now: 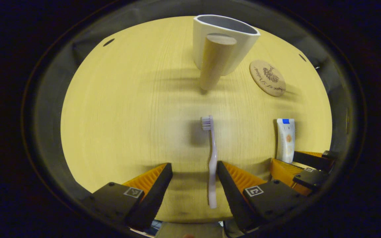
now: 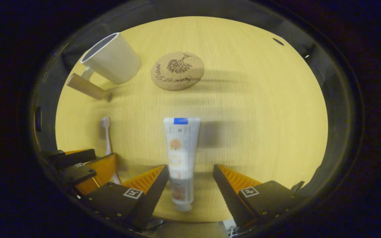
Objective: Put the toothbrush and toothpaste on the desktop into the cup, then pick up the cup and place it on the coaster on the desktop.
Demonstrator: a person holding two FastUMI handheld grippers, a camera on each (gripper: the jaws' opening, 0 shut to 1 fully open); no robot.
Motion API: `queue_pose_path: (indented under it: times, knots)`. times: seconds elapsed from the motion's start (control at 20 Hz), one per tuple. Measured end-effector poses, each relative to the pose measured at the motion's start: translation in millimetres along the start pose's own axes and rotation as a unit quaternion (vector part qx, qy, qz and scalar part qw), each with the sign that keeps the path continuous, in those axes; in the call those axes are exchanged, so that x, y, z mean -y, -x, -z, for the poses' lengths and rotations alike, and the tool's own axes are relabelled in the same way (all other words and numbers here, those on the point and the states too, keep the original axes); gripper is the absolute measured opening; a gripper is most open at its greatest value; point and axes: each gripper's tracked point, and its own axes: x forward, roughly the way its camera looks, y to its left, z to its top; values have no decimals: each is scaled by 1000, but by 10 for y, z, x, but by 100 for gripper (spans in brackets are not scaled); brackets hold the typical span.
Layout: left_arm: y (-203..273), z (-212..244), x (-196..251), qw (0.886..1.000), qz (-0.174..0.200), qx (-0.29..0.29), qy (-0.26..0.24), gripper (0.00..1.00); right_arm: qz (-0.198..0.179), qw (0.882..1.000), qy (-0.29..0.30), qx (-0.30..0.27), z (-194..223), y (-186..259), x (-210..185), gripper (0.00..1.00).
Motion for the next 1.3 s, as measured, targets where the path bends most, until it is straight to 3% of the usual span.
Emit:
queue_pose_path:
  times: [0.05, 0.2, 0.3, 0.4, 0.45, 0.55, 0.6, 0.65, 0.7, 0.75, 0.8, 0.9, 0.95, 1.0, 1.05, 1.15, 1.2, 1.3]
  knots:
    - [0, -6, -2, 1000, -1, 0, 2, 100, 4, 1000, 1, 2, -19, 10, 0, 91]
    - [-1, -7, 6, 1000, -1, -2, 4, 96, 20, 1000, 18, -8, 10, -5, -8, 90]
    - [-5, -2, 12, 1000, -2, -4, 5, 100, 24, 1000, 18, -8, -6, -10, -23, 87]
    - [9, 6, 45, 1000, -2, -5, 3, 90, 25, 1000, 14, -12, -7, -7, -6, 80]
    - [14, 6, 61, 1000, -1, -3, 1, 79, 24, 1000, 10, -16, 0, -12, -13, 69]
    - [-4, -4, 88, 1000, 1, -3, 1, 74, 25, 999, 8, -19, -15, 20, 23, 66]
    - [-5, -14, 101, 1000, 2, -3, 2, 49, 27, 999, -2, -16, 10, -123, 47, 66]
    - [-18, -26, 111, 1000, 3, -3, 3, 44, 22, 1000, 1, -23, -6, -40, 41, 38]
    - [-5, -23, 115, 1000, 3, -3, 6, 32, 26, 999, 7, -22, 3, 13, 57, 39]
    - [-5, -24, 117, 1000, 3, -3, 3, 19, 25, 999, 3, -22, 1, -29, 49, 33]
    - [-4, -16, 115, 1000, 4, -6, -2, 19, 23, 999, 8, -23, 9, -2, 48, 28]
    - [-11, -27, 115, 1000, 4, -3, 2, 18, 21, 999, 12, -21, 3, -2, 47, 28]
    - [1, -39, 135, 1000, 4, -4, -2, 8, 21, 1000, 10, -21, 7, 0, 50, 28]
    - [27, -56, 110, 1000, 4, -5, -6, 13, 20, 1000, 10, -20, 0, 6, 49, 28]
    - [41, -90, 100, 1000, 5, -3, -4, 8, 19, 1000, 10, -19, 0, -5, 51, 28]
    - [40, -65, 57, 1000, 10, -2, -2, 8, 18, 1000, 9, -19, -2, -2, 53, 24]
    - [58, -59, 39, 1000, 14, -1, 0, 8, 17, 1000, 8, -18, -2, 2, 53, 28]
    - [92, 15, 80, 999, 41, -6, 15, 8, 8, 1000, 0, -15, 6, 8, 60, 28]
